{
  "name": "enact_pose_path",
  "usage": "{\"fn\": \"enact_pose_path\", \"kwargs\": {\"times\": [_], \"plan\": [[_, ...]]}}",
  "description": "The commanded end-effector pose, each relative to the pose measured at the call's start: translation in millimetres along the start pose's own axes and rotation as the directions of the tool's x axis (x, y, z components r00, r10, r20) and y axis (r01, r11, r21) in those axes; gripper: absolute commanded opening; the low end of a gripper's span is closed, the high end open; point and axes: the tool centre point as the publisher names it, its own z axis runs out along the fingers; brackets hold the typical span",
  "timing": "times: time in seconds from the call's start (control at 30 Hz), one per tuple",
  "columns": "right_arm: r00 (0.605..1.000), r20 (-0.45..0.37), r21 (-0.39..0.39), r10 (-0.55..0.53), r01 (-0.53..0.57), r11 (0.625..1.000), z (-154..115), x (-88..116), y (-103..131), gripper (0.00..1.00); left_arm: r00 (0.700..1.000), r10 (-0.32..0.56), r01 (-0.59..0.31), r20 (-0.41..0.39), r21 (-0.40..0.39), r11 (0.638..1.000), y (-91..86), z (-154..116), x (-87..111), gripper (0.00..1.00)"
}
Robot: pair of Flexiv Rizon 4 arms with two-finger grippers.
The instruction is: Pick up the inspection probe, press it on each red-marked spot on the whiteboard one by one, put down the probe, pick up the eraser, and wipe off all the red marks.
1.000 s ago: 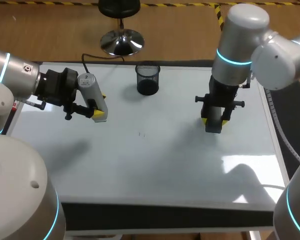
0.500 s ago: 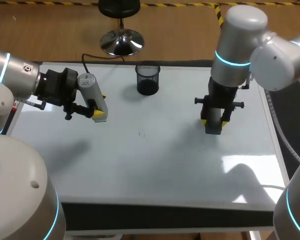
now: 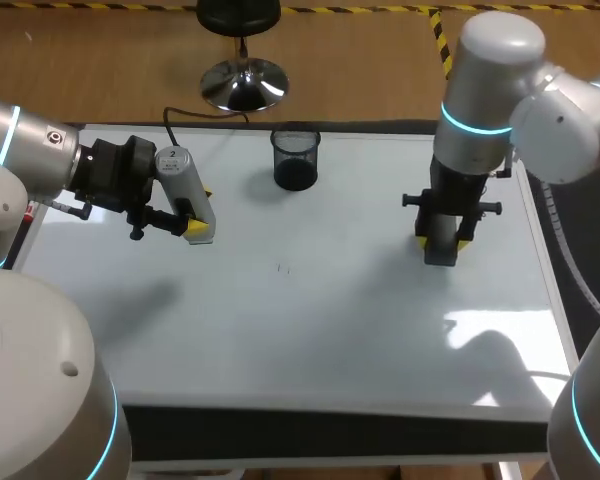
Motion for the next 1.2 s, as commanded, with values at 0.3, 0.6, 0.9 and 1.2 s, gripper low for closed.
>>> {"fn": "enact_pose_path", "kwargs": {"times": [0.3,0.6,0.9,1.2], "plan": [[0.999,-0.030,0.006,-0.015,0.015,1.000,7.7,-37.0,5.0,0.00,1.000,0.003,-0.003,0.003,0.002,1.000,-0.6,-0.7,0.6,0.00],[1.000,-0.021,0.022,0.020,-0.020,1.000,11.2,-64.4,2.5,0.00,1.000,0.003,-0.003,0.003,0.002,1.000,-0.6,-0.7,0.6,0.00],[1.000,-0.008,0.026,0.018,-0.018,0.999,15.6,-66.5,-6.0,0.00,1.000,0.003,-0.003,0.003,0.002,1.000,-0.6,-0.7,0.6,0.00],[1.000,-0.004,0.034,0.002,-0.002,0.999,22.2,-66.3,-10.5,0.15,1.000,0.003,-0.003,0.003,0.002,1.000,-0.6,-0.7,0.6,0.00]]}}
